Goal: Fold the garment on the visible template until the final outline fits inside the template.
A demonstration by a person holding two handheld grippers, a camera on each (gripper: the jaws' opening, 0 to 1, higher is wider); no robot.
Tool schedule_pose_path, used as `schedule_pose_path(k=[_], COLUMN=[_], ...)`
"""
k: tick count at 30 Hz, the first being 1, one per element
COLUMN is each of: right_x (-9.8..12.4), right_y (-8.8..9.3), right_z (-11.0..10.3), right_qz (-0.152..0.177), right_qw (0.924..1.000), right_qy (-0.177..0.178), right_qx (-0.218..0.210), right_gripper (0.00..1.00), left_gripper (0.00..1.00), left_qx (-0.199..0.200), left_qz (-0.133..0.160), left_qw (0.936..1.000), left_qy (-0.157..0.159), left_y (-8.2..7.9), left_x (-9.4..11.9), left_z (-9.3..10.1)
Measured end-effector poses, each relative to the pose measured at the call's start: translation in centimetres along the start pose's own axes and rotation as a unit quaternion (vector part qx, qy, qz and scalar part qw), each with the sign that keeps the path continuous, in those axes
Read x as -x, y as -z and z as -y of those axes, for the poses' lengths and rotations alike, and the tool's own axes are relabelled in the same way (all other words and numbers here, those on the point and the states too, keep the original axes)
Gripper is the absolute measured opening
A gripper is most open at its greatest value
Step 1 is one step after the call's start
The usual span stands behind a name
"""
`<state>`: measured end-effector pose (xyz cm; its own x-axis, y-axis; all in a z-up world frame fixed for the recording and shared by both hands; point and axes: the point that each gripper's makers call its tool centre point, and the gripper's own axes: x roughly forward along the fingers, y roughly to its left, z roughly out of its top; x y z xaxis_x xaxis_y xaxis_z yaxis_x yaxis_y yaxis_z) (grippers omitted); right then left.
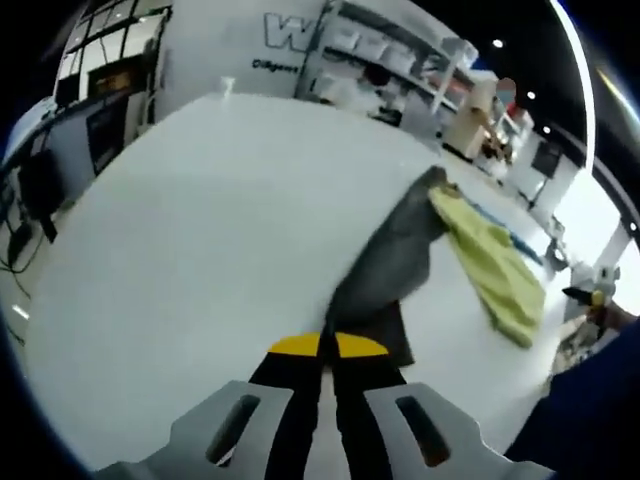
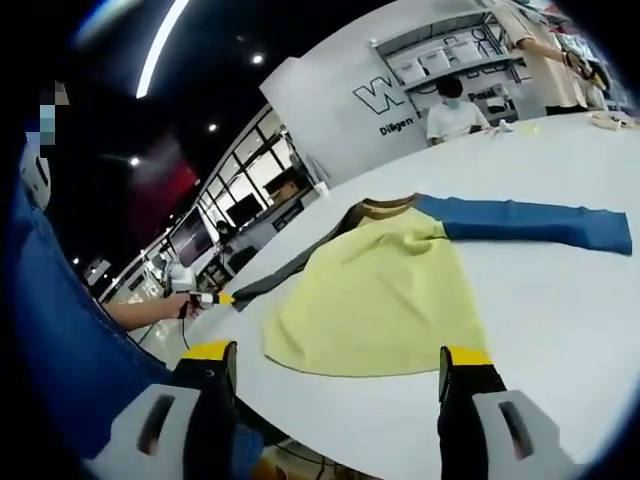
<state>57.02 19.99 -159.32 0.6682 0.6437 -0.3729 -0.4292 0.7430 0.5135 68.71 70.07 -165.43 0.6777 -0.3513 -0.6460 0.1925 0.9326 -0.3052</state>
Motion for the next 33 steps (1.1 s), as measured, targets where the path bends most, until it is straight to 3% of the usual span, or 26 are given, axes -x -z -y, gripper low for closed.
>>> schedule_pose_path(k=[5,10,13,17,20,23,26,29,30,33], right_x=[0.0,-0.1,-0.1,-0.2,-0.2,-0.2,-0.5,-0.8,-1.0,-1.2], right_y=[0.4,0.7,0.8,0.8,0.9,1.0,1.1,1.1,1.0,0.8], right_z=[-0.1,-0.1,-0.3,-0.5,-0.6,-0.5,-0.5,-0.5,-0.5,-0.5], right_qz=[-0.005,-0.007,-0.01,-0.01,-0.011,-0.011,-0.012,-0.012,-0.011,-0.011], right_qw=[1.0,1.0,0.9999,0.9999,0.9999,0.9999,0.9998,0.9998,0.9998,0.9998], right_qy=[-0.001,0.0,0.001,0.002,0.004,0.005,0.004,0.003,0.001,-0.002], right_qx=[-0.003,-0.006,-0.006,-0.008,-0.008,-0.011,-0.013,-0.015,-0.016,-0.017], right_gripper=[0.81,0.81,0.81,0.81,0.81,0.81,0.81,0.81,0.81,0.81], left_gripper=[0.01,0.01,0.01,0.02,0.07,0.14,0.21,0.21,0.21,0.24], left_qx=[0.019,0.089,0.104,0.102,0.075,0.055,-0.018,-0.077,-0.13,-0.207], left_qz=[0.018,0.034,0.032,0.031,0.034,0.036,0.04,0.039,0.031,0.025], left_qw=[0.9997,0.9951,0.9939,0.994,0.9952,0.9963,0.9981,0.9959,0.9907,0.9778], left_qy=[0.002,0.025,0.014,-0.023,-0.053,-0.055,-0.044,-0.025,-0.023,-0.018], left_y=[-2.4,-5.1,-5.8,-5.7,-5.4,-5.0,-4.6,-3.7,-2.6,-1.2], left_x=[1.0,1.2,0.8,0.2,0.5,0.7,0.9,0.9,0.9,0.1], left_z=[-1.8,-3.1,-4.6,-6.6,-7.1,-6.7,-5.6,-3.7,-2.0,-0.6])
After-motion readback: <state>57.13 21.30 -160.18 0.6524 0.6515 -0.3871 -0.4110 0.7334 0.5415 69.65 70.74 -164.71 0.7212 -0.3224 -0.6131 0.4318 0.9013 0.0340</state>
